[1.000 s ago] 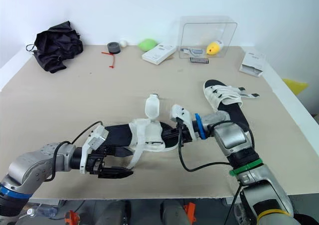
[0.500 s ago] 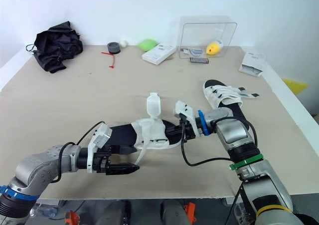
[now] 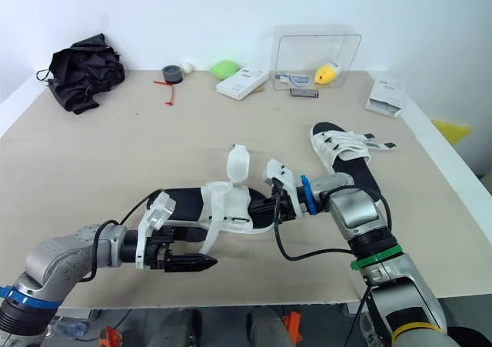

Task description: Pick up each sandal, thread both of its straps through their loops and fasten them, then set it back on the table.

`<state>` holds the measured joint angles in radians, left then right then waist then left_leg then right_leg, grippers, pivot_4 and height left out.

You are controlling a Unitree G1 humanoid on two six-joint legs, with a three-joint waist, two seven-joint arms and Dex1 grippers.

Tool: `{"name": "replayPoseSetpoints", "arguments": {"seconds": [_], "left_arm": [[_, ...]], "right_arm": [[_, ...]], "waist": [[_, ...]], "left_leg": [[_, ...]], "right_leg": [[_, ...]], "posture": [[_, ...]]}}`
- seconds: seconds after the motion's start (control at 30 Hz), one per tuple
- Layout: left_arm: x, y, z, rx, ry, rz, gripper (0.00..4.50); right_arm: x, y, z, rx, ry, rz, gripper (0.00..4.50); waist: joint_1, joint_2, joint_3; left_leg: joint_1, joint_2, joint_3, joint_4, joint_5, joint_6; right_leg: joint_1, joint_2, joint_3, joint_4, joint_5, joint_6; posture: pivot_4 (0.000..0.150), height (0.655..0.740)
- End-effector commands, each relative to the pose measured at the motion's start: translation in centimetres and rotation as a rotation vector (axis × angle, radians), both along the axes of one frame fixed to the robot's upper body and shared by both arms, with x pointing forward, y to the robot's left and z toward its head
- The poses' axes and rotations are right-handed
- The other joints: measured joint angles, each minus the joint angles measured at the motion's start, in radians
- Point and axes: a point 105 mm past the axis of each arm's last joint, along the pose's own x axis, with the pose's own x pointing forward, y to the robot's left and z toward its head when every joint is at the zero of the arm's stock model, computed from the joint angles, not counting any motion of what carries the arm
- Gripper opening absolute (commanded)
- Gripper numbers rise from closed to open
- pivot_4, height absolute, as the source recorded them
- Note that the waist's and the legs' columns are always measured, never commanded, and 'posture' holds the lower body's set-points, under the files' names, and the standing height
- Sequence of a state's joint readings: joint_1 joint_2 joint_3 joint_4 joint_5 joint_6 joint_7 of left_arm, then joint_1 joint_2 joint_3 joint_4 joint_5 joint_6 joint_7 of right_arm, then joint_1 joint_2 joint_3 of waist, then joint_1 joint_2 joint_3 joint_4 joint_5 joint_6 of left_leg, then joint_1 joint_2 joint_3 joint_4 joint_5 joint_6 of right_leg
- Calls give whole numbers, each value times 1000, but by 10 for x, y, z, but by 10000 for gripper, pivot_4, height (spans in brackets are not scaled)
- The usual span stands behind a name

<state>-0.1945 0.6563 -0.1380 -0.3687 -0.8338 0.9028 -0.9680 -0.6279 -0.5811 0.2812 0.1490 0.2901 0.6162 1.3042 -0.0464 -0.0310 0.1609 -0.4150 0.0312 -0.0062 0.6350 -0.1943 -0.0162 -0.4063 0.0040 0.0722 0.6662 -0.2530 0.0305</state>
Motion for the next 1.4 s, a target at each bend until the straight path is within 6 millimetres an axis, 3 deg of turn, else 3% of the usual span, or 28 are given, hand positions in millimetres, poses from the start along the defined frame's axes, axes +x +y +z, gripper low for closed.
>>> {"name": "replayPoseSetpoints", "arguments": {"seconds": [0.03,0.1,0.13,0.2,0.4,0.43,0.77,0.97,1.07,1.17,1.27,1.4], "left_arm": [[2,3,11,24,-60,-23,44227],[6,6,8,64,-89,-20,42059],[7,6,7,75,-100,-19,38465],[9,5,6,87,-118,-20,31153],[1,1,3,110,-118,-68,2868],[-1,0,2,112,-113,-74,398],[-3,-3,-1,111,-75,-71,398],[15,-7,56,-245,42,39,398],[35,-2,90,-434,74,122,398],[55,6,108,-542,114,207,398],[80,12,101,-530,173,332,398],[82,6,81,-474,265,329,398]], "right_arm": [[-2,-2,-7,-23,18,-1,0],[-1,-1,-8,-24,18,0,0],[-1,-1,-8,-25,18,0,0],[-1,0,-8,-23,18,2,0],[-1,0,-8,-20,16,3,0],[-1,0,-8,-20,16,3,0],[0,1,-8,-21,12,1,0],[1,2,-7,-18,10,0,0],[1,3,-7,-18,9,2,0],[1,4,-7,-18,8,3,0],[2,5,-6,-15,6,6,0],[2,7,-6,-10,3,7,0]], "waist": [[0,0,0],[0,0,0],[0,0,0],[0,0,0],[0,0,0],[0,0,0],[0,0,0],[0,-1,1],[-2,-1,0],[0,-3,1],[-2,-3,1],[-3,-3,1]], "left_leg": [[0,0,0,0,0,0],[0,0,0,0,0,0],[0,0,0,0,0,0],[0,0,0,0,0,0],[0,0,0,0,0,0],[0,0,0,0,0,0],[0,0,0,0,0,0],[0,1,0,1,0,0],[1,1,0,1,0,0],[0,1,-1,2,0,0],[1,1,0,2,0,0],[1,1,0,2,0,0]], "right_leg": [[0,0,0,0,0,0],[0,0,0,0,0,0],[0,0,0,0,0,0],[0,0,0,0,0,0],[0,0,0,0,0,0],[0,0,0,0,0,0],[0,0,0,0,0,0],[0,0,0,0,1,1],[1,2,1,1,1,1],[1,2,1,1,2,1],[1,3,2,1,3,1],[1,3,3,1,3,1]], "posture": [[1500,7400],[1500,7400],[1500,7400],[1500,7400],[1500,7400],[1500,7400],[1500,7400],[1500,7400],[1500,7400],[1500,7400],[1500,7400],[1500,7400]]}}
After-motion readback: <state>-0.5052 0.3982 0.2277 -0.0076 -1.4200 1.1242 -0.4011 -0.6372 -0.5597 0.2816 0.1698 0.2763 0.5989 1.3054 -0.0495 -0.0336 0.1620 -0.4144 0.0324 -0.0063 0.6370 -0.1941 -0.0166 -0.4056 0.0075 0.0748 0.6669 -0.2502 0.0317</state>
